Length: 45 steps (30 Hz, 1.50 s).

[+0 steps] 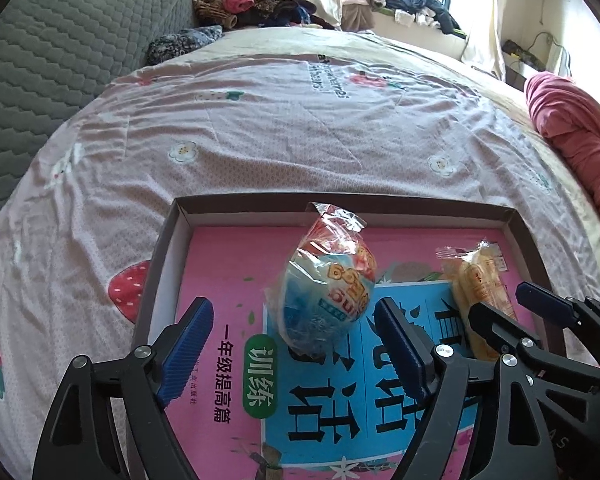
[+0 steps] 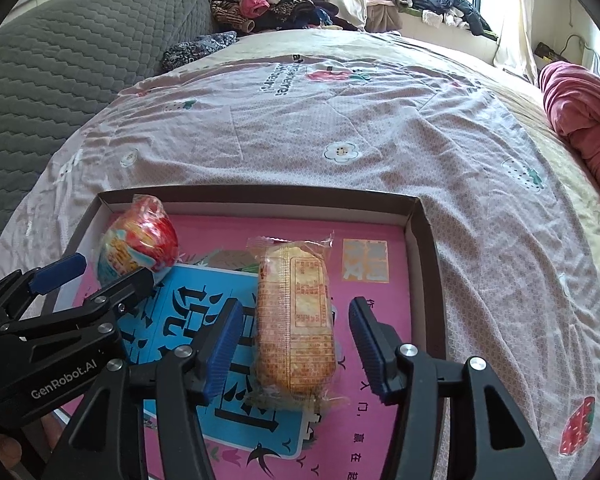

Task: Organize objects
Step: 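Lower the egg onto the book and open the left gripper while the right releases the bread, then lift both open grippers up and back away from the tray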

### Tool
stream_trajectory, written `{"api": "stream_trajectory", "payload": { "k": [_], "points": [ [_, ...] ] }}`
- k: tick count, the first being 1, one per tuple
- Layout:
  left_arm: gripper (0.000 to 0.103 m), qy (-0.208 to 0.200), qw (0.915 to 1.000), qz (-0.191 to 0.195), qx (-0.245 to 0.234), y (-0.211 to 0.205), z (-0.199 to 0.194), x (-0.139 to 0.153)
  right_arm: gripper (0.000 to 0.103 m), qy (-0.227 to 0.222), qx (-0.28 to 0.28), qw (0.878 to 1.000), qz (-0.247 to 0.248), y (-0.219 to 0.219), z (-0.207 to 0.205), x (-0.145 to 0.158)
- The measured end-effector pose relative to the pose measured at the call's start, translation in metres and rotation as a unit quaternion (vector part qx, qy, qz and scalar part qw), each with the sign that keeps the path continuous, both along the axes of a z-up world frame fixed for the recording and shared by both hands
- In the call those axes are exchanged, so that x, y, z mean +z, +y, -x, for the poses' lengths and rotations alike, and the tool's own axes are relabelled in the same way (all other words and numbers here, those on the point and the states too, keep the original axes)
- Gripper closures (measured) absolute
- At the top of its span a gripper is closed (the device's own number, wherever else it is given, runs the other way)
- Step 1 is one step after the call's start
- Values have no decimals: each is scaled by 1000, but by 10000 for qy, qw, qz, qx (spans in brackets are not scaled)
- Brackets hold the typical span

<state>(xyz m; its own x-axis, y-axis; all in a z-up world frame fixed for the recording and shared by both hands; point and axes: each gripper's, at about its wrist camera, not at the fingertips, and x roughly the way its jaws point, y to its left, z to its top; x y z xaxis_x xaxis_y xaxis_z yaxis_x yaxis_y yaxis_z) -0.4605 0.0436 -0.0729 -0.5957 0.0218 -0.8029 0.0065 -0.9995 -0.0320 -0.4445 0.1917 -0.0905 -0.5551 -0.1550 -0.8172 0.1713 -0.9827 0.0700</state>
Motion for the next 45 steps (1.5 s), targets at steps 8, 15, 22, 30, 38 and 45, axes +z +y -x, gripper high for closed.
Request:
{"api": "stream_trajectory", "payload": {
  "k": [8, 15, 22, 30, 38, 45],
  "points": [
    [11, 190, 9997, -54, 107, -6, -7, 12, 38, 98, -11, 9999, 80, 3, -5, 9],
    [11, 372, 9992, -65, 123, -9, -16, 23, 33, 222, -54, 9995, 213, 8, -10, 20],
    [11, 644, 9976, -183, 198, -19, -28, 40, 28, 445, -46, 9985, 318, 9, -23, 42],
    [10, 918, 9954, -235, 153, -20, -50, 66, 25, 699, 56, 9969, 348, 4, -46, 71],
    [10, 1245, 9910, -412, 266, -34, -83, 91, 23, 646, 116, 9974, 303, -1, -74, 85],
    [10, 1202, 9919, -336, 246, -39, -108, 103, 22, 500, -3, 9973, 536, 2, -97, 98]
  ]
}}
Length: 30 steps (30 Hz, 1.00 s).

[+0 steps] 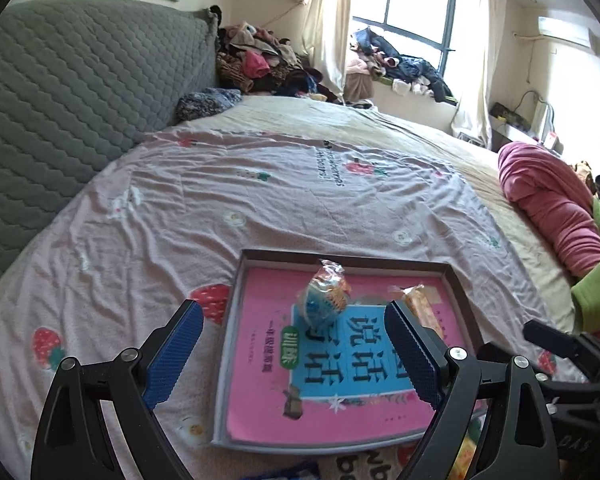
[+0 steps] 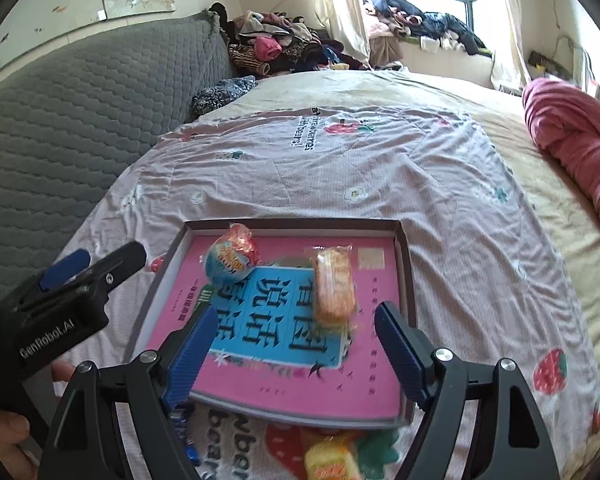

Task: Organize objects
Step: 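Lift both open grippers up and back away from the tray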

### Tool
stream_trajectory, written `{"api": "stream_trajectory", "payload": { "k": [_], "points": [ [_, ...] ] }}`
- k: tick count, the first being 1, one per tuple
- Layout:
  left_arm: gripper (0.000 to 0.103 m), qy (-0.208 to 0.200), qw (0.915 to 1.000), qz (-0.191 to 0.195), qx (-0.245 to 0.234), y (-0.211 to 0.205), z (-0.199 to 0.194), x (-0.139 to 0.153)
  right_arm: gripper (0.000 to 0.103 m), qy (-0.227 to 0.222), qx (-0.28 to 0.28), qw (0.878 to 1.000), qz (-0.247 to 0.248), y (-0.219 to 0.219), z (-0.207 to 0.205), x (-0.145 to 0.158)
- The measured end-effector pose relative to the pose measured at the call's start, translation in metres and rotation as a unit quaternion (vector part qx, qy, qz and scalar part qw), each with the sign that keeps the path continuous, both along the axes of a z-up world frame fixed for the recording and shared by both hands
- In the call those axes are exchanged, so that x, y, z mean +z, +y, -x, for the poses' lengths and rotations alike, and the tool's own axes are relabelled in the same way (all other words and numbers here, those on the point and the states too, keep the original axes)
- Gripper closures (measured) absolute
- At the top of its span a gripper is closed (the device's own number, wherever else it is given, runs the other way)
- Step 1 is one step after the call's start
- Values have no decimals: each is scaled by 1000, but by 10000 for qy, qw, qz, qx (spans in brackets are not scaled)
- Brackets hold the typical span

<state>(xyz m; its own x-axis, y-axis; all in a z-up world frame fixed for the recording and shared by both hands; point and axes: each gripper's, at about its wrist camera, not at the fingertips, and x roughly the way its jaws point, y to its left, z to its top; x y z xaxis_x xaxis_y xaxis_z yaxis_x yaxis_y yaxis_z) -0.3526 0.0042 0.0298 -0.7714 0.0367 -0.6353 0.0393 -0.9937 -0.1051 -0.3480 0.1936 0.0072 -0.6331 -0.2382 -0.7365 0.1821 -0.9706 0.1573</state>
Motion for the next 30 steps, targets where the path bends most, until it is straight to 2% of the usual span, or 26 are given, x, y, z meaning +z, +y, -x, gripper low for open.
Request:
{"api": "stream_trajectory", "payload": {
  "k": [4, 7, 11, 13, 30],
  "points": [
    [10, -52, 10000, -38, 32, -2, -18, 9, 22, 23, 20, 10000, -35, -2, -16, 17],
    [10, -108, 9999, 67, 78, -3, -28, 17, 14, 39, -31, 10000, -19, 0, -27, 27],
    [10, -143, 9997, 165, 122, -1, -42, 26, 11, 58, -57, 10000, -20, 1, -43, 38],
    [10, -172, 9996, 212, 77, 2, -49, 30, 6, 39, -98, 9999, -24, 2, -48, 41],
    [10, -225, 9994, 252, -13, 14, -118, 70, 1, 123, -22, 9999, -101, 13, -117, 80]
  ]
}}
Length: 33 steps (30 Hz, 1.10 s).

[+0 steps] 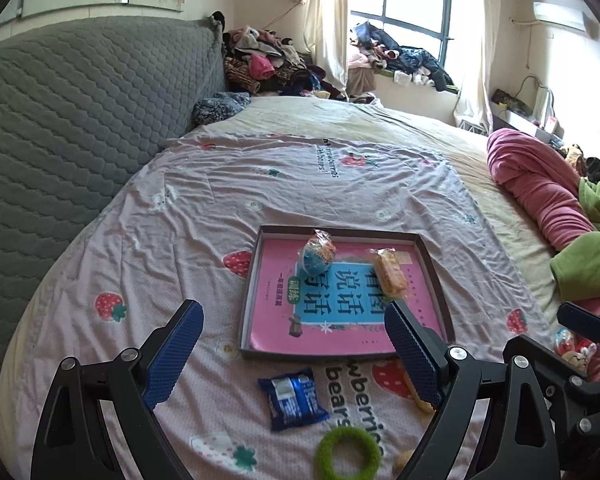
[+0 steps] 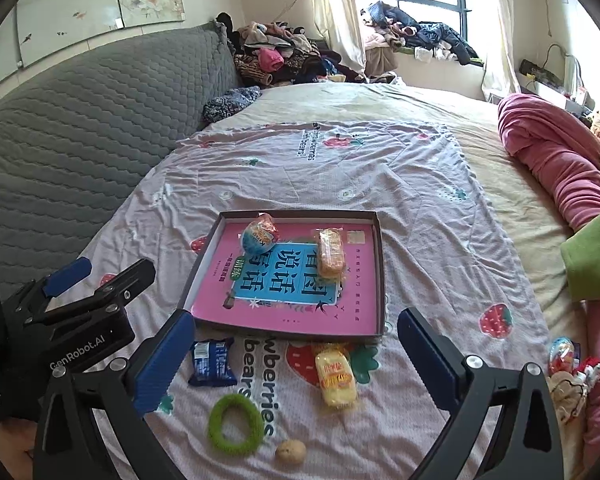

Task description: Organize objects

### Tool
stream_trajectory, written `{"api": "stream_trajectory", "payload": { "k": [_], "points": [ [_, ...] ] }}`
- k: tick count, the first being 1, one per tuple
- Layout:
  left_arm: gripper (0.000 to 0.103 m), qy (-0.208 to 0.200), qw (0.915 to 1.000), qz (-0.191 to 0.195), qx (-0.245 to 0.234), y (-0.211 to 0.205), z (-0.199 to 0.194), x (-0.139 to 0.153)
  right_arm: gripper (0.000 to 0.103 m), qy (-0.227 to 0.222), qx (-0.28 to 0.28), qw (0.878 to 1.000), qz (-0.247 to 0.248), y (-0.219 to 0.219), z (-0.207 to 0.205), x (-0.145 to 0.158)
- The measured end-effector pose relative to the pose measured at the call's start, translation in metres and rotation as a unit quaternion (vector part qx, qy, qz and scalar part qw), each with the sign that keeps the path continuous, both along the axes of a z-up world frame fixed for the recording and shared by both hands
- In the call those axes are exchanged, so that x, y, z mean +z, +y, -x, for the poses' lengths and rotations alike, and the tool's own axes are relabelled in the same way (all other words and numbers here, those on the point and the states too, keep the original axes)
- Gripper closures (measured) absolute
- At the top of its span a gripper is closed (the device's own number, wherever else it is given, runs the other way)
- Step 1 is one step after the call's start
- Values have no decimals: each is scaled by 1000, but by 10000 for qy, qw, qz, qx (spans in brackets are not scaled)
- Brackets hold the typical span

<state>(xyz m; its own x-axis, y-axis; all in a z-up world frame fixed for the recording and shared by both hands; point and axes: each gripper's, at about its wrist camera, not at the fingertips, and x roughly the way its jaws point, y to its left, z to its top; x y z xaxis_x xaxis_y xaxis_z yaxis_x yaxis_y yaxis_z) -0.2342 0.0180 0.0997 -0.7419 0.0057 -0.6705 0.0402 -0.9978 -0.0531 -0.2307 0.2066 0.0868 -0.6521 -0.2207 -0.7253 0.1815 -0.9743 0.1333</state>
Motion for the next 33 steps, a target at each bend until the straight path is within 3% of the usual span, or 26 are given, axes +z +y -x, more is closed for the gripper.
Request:
{"api": "stream_trajectory", "payload": {
  "k": [33],
  "points": [
    [10, 240, 9995, 129, -158, 2, -100, 41, 1, 308, 43, 9995, -114, 6, -98, 44]
  ]
}}
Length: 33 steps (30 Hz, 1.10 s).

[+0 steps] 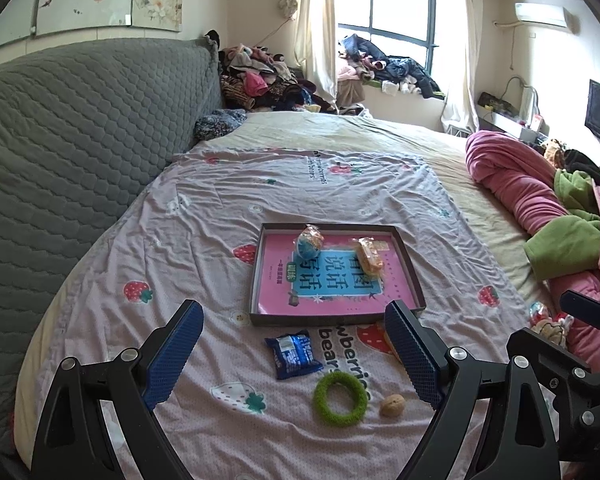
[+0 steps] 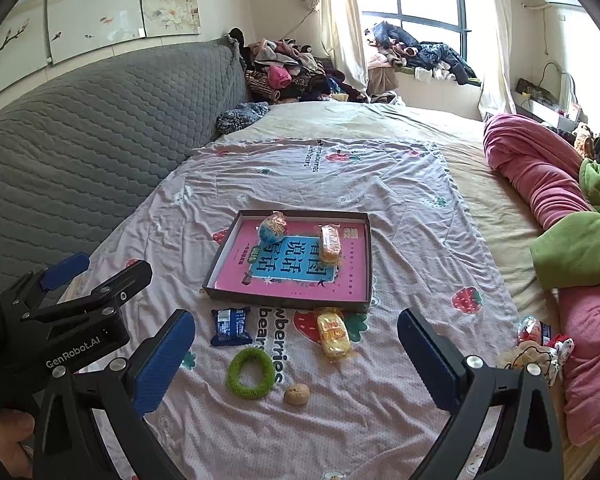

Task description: Organize objects

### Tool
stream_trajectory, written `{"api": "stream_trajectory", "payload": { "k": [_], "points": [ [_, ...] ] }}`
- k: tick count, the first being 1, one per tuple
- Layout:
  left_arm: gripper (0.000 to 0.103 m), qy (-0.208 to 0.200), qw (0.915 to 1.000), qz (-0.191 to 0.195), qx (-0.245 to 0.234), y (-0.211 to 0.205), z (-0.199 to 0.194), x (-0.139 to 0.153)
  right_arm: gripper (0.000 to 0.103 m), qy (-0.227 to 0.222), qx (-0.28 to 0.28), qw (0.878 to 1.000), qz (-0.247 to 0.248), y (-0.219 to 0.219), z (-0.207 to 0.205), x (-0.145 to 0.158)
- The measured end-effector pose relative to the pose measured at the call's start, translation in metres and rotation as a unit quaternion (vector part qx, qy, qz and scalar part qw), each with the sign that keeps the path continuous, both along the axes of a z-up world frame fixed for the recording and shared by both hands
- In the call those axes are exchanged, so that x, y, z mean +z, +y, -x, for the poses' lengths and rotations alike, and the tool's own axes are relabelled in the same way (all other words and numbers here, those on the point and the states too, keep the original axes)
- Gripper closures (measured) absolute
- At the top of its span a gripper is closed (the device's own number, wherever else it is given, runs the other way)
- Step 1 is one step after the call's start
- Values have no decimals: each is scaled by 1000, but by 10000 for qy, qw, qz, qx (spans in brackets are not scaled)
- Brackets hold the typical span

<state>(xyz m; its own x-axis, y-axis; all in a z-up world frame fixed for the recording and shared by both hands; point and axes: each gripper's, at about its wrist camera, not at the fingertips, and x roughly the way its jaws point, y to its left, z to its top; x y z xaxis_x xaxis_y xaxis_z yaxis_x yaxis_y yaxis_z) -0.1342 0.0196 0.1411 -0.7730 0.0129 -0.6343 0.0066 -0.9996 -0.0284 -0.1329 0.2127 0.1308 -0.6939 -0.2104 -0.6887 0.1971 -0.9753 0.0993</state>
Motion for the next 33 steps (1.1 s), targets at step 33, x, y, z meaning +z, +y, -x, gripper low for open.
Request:
{"api": "stream_trajectory", "payload": {
  "k": [33],
  "points": [
    [10, 40, 9999, 14, -117, 1, -68, -3, 1, 135, 42, 9998, -137, 6, -69, -1]
  ]
}}
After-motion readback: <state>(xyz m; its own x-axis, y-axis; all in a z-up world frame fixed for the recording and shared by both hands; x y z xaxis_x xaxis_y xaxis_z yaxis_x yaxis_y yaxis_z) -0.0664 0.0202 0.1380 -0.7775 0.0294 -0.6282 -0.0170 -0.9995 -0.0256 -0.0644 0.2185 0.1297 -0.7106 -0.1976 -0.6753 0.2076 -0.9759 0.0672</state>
